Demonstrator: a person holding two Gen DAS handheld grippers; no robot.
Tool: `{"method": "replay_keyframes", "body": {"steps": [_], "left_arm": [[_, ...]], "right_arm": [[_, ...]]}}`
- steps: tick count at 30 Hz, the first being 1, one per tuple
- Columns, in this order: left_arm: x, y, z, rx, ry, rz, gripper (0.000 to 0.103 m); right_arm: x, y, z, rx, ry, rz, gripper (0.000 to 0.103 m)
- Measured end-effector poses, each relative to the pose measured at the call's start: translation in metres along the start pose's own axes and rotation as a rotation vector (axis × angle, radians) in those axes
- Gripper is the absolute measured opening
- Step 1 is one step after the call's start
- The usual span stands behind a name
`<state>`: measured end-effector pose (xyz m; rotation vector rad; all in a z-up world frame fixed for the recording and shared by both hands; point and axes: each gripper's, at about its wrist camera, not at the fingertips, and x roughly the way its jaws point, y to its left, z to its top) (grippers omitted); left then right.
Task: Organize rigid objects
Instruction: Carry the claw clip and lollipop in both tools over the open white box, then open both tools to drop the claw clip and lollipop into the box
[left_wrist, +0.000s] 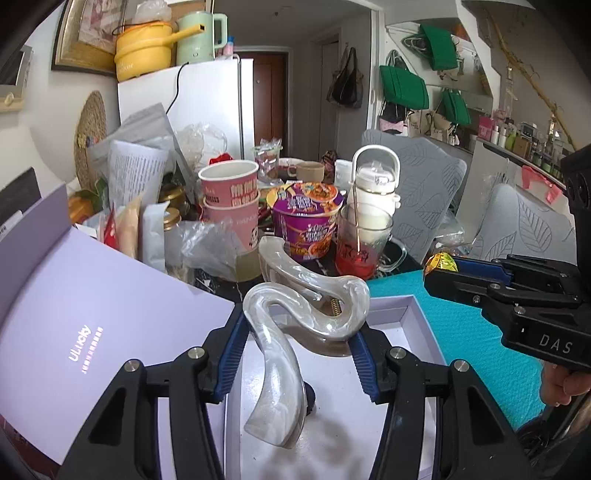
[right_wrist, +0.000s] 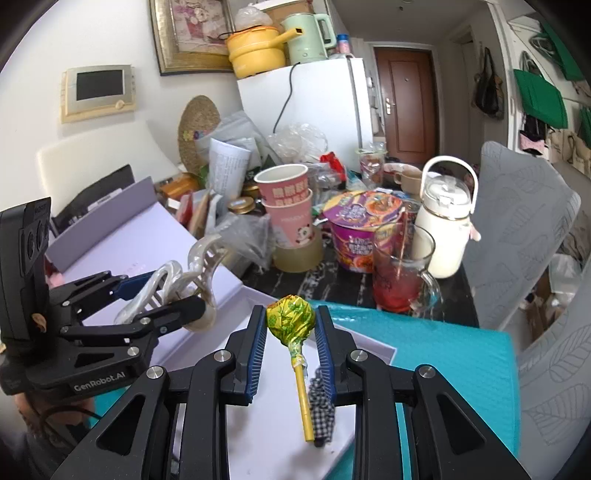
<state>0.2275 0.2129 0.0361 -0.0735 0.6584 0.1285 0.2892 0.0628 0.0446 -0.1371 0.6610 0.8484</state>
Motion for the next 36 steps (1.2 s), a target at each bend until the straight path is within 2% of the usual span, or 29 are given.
{"method": "replay_keyframes", "body": {"steps": [9,17,29,33,36], "left_arm": [[0.031,0.009,-0.010,0.003,0.094,-0.003,0.053],[0.048,0.019,-0.016,0.015,0.163,-0.005,0.053],[0.076,0.007,-0.030,0.022,0.242,-0.005,0.053],[0.083,0.007,-0.033,-0.004,0.273,-0.029,0.053],[0.086,0.011,-0.034,-0.027,0.284,-0.019,0.053]], "right_arm": [[0.023,-0.007,-0.008,0.021,0.062,-0.013,0.026],[0.053,-0.013,-0.022,0.024,0.153,-0.027,0.026],[0.088,-0.031,-0.040,0.049,0.263,-0.046,0.026],[0.095,-0.035,-0.044,0.067,0.288,-0.039,0.027],[0.098,-0.037,-0.046,0.072,0.298,-0.039,0.027]]}}
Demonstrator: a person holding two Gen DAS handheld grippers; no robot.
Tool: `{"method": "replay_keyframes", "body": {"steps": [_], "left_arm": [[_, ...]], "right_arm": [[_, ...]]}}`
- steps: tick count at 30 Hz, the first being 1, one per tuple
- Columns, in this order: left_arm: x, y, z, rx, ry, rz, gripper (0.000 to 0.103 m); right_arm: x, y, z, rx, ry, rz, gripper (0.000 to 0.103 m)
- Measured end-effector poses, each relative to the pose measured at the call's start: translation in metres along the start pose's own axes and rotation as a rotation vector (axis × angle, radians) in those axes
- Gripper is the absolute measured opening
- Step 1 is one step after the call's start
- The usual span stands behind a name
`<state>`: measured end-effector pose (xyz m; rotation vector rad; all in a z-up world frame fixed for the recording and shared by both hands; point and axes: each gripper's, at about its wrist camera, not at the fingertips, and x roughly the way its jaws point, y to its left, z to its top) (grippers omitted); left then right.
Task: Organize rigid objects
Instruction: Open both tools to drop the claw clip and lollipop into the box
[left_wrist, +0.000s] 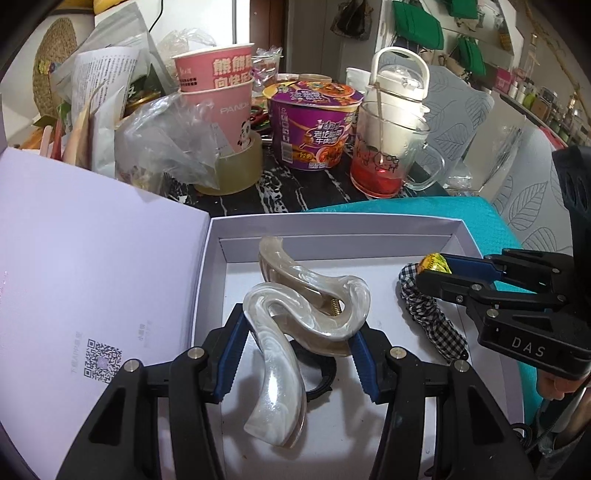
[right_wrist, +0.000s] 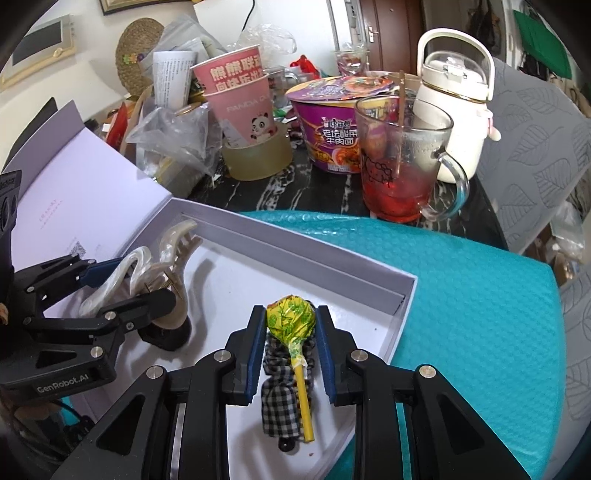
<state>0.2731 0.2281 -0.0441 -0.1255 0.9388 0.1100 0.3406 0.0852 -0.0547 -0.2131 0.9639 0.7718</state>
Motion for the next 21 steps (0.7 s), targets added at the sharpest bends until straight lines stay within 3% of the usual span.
{"method": "replay_keyframes", "body": {"steps": [9,21], "left_arm": [[0.006,0.002,0.000,-0.013,0.032,0.021,0.053],[-0.009,0.006,0.006,-0.039,0.007,0.028,0.053]], "right_arm": [[0.001,0.001,0.000,-0.008,0.018,-0.004,0.027],[-0.004,0.005,-0.001,-0.015,0.015,-0.007,0.027]]}}
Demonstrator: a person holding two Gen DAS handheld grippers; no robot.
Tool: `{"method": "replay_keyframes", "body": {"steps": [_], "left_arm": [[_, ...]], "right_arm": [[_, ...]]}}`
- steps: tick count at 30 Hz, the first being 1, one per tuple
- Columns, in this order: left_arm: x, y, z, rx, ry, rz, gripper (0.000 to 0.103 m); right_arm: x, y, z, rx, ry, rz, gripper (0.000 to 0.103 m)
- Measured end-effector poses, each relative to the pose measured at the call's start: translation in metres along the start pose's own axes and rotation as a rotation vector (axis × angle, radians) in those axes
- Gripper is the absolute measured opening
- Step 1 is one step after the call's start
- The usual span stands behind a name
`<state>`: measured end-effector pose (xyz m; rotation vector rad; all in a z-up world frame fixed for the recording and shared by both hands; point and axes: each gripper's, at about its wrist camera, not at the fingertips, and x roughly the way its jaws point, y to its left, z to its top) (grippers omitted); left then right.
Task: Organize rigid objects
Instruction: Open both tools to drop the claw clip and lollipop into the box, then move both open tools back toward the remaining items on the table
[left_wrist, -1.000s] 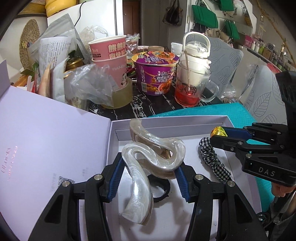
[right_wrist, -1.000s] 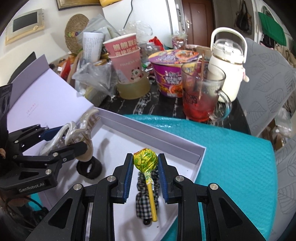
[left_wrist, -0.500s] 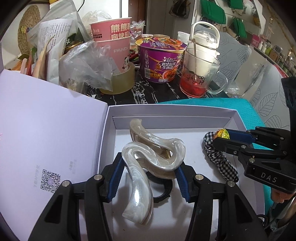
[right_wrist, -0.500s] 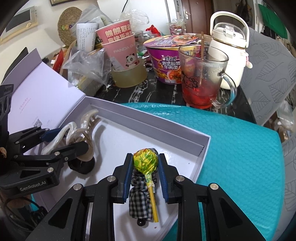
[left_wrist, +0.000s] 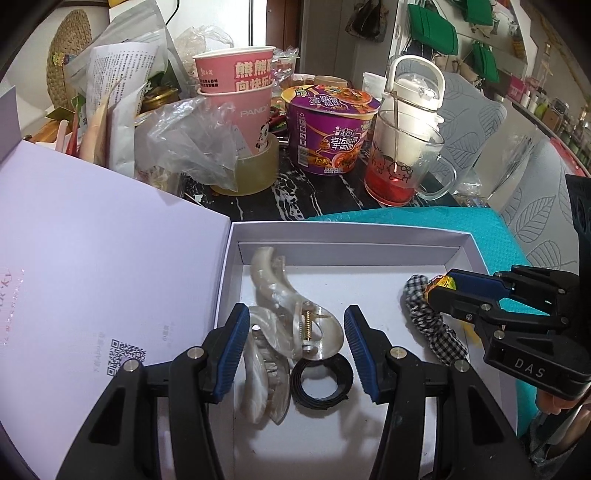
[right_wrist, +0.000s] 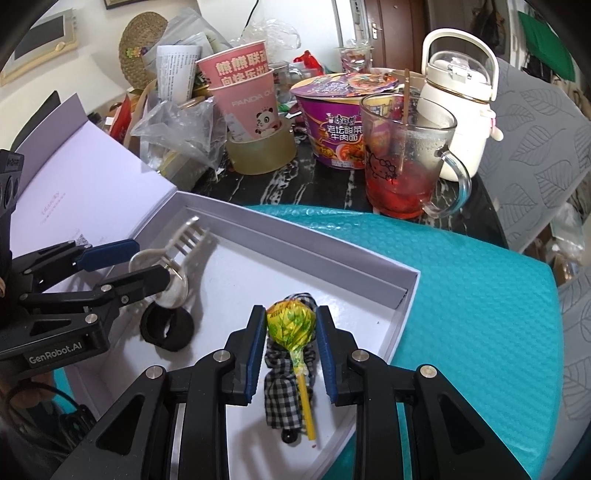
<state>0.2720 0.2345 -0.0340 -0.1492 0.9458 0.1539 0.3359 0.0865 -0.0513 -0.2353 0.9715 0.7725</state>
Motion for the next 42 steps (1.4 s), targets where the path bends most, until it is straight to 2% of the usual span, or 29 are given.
{"method": "replay_keyframes", "body": {"steps": [19,28,42], "left_arm": [[-0.021,-0.007,-0.004,-0.005,-0.019,-0.003,0.053],[-0.058,-0.012,-0.011,-0.010,-0.067,0.011,0.053],[-0.138,-0.033,-0.027,0.011,-0.171,0.022,0.053]], "right_arm": [[-0.026,0.013,0.001,-0.026,-0.053,-0.007,0.029],[-0.056,0.021,-0.003,-0.032,-0.090,-0.008,0.029],[-0.140,0.049,-0.024,-0.073,-0.193,-0.036,0.029]]}}
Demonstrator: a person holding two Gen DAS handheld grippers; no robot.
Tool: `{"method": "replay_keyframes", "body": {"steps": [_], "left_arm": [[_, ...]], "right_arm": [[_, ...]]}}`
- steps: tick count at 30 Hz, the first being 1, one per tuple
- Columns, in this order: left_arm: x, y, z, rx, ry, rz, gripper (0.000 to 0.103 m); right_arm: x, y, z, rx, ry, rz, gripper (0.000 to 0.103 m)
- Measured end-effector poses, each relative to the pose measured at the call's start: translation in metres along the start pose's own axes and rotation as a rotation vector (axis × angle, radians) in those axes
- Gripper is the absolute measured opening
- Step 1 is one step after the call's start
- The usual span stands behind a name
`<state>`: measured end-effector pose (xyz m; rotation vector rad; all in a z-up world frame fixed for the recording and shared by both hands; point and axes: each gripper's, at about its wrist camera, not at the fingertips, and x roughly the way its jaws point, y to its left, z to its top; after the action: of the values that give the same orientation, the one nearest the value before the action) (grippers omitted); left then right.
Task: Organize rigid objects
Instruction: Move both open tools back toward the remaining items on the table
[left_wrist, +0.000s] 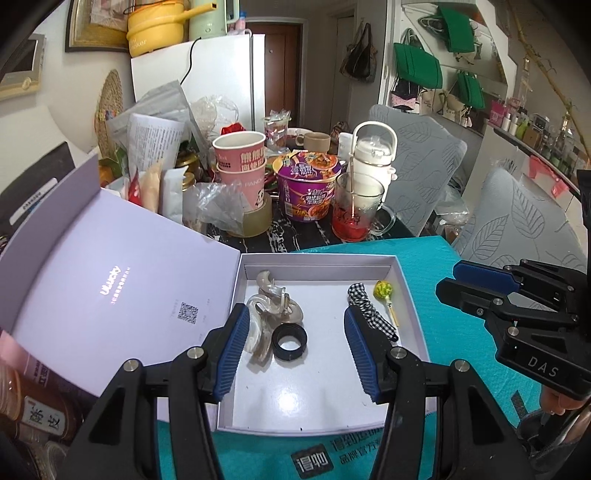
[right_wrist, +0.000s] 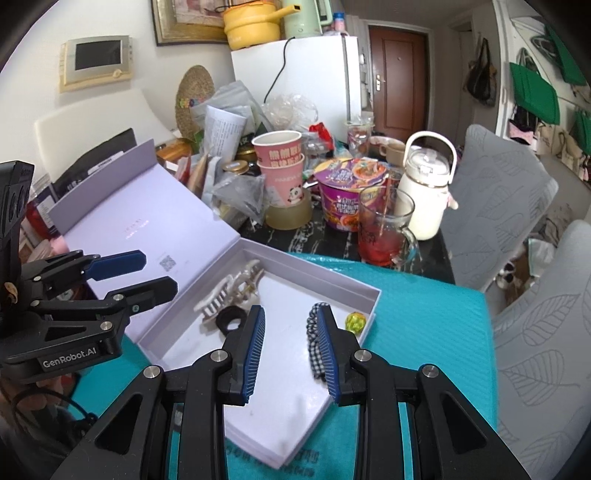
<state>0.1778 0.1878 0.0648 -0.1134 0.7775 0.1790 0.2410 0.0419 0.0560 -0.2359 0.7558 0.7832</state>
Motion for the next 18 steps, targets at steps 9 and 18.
{"method": "replay_keyframes", "body": {"steps": [9,18], "left_arm": [[-0.056,-0.012,-0.009,0.015,-0.070,0.010,0.053],[-0.108,-0.021,-0.023,0.037,-0.151,0.059,0.076]], "right_arm": [[-0.058,0.019,-0.013,-0.026,-0.063,-0.017,0.035],[-0.108,0.036,-0.028,-0.034,-0.118,-0.038,0.053]]}}
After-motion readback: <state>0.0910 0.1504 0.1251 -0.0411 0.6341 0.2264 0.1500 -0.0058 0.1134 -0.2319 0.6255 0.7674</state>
